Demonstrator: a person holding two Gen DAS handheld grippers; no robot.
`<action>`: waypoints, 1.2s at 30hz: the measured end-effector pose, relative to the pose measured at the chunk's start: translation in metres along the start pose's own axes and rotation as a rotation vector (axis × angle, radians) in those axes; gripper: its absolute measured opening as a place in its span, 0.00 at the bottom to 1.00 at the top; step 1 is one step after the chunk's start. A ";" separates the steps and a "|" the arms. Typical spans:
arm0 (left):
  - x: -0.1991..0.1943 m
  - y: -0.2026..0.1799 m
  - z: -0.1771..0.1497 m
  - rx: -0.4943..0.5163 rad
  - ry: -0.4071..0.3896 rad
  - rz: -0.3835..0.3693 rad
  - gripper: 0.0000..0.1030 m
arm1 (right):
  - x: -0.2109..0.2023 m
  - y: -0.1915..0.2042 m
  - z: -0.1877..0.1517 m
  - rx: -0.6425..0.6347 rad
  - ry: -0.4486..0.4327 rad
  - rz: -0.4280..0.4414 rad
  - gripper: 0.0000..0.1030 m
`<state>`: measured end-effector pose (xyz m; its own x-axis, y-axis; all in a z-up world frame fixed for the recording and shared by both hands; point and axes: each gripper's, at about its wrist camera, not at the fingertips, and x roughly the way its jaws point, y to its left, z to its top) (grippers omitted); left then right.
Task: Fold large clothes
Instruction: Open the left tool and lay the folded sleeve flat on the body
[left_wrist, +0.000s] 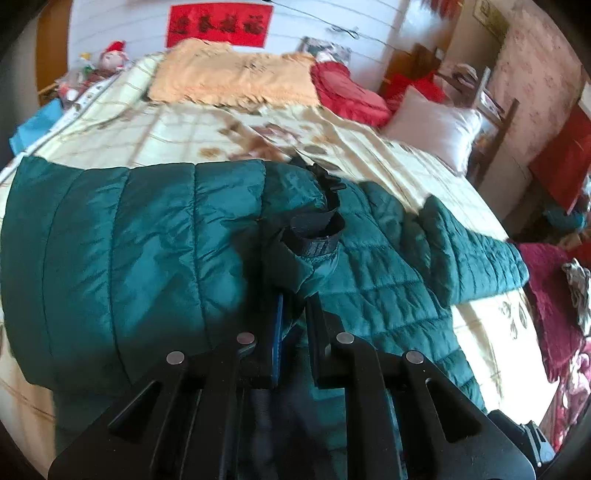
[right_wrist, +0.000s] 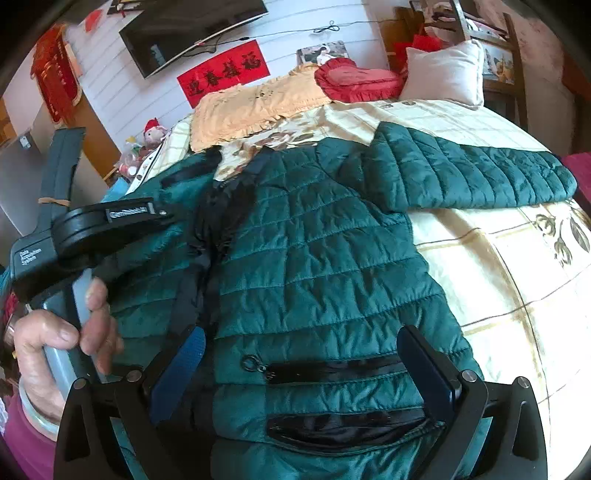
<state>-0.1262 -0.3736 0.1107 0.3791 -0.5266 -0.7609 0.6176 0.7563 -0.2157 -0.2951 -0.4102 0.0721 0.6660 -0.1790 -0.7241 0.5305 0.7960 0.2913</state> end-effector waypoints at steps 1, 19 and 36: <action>0.003 -0.004 -0.002 0.010 0.005 -0.003 0.11 | 0.000 -0.001 0.000 0.002 0.001 -0.001 1.00; 0.016 0.000 -0.019 0.005 0.048 -0.171 0.43 | -0.005 -0.003 0.000 -0.011 -0.019 -0.007 1.00; -0.080 0.151 -0.020 -0.115 -0.105 0.195 0.59 | 0.043 0.025 0.044 -0.018 0.025 0.044 1.00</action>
<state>-0.0769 -0.2097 0.1267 0.5568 -0.3991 -0.7285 0.4453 0.8838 -0.1438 -0.2304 -0.4238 0.0761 0.6750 -0.1287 -0.7265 0.4911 0.8133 0.3121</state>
